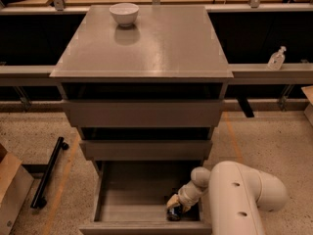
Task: Pick pepsi can from bottom drawer and place on counter
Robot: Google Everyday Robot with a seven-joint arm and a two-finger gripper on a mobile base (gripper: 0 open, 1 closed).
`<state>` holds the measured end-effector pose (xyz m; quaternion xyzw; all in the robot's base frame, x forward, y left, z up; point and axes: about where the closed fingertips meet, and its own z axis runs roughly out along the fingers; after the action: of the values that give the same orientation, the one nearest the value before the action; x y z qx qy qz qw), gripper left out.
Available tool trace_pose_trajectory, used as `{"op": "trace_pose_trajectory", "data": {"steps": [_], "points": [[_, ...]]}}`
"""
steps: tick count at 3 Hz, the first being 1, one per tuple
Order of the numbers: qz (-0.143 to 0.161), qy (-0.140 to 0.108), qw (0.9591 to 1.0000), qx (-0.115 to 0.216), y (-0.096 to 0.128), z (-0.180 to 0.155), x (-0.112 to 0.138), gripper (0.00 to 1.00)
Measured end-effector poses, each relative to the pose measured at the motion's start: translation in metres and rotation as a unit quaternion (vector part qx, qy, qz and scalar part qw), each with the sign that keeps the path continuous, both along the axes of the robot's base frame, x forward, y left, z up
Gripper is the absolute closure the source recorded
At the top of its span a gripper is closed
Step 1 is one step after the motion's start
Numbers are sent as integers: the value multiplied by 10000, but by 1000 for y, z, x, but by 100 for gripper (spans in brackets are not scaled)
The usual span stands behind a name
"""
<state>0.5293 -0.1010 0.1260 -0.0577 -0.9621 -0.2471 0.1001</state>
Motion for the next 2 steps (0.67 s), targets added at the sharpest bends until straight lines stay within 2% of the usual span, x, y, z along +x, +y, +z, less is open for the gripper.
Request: {"op": "trace_pose_trajectory", "data": {"steps": [1,2], "points": [[131,-99,9994,294,8,30,-2,100],[472,-126,9963,703,17,88,-9,100]]}}
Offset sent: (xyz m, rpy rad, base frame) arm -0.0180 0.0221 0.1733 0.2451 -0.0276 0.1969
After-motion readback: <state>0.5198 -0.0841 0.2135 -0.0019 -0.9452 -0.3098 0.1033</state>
